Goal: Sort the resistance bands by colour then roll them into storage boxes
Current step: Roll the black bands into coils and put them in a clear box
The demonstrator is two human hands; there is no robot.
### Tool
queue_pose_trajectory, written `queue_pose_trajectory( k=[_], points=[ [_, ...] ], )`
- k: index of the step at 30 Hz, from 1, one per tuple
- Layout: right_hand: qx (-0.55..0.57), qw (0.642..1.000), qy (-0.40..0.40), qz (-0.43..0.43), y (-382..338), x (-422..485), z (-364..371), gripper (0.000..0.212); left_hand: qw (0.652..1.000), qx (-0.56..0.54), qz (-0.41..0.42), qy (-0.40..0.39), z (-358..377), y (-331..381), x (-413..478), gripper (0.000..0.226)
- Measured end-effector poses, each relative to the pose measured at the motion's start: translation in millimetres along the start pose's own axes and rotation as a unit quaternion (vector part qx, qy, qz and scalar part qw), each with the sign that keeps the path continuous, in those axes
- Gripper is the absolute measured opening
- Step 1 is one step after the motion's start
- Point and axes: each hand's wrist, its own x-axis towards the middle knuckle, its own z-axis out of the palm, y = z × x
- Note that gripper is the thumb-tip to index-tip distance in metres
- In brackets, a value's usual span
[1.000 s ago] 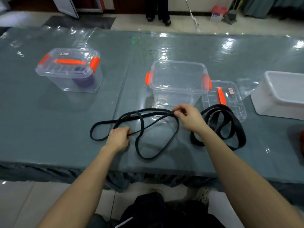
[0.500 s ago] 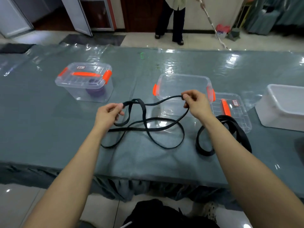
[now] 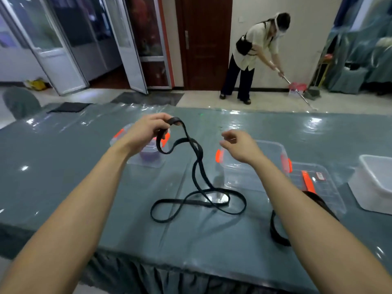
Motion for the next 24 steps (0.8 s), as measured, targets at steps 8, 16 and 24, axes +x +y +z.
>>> queue_pose_trajectory(
  k=[8, 16, 24],
  points=[
    [0.026, 0.983, -0.182, 0.001, -38.6, -7.5, 70.2, 0.074, 0.996, 0.011, 0.083, -0.024, -9.3, 49.5, 3.2, 0.029],
    [0.135, 0.98, -0.146, 0.018, -30.6, -14.2, 97.4, 0.055, 0.997, 0.007, 0.073, 0.007, -25.9, 40.7, -20.6, 0.025],
    [0.201, 0.955, -0.211, -0.046, -93.5, -3.9, 61.9, 0.038, 0.993, 0.036, 0.109, 0.035, -35.1, 70.8, -11.0, 0.028]
  ],
)
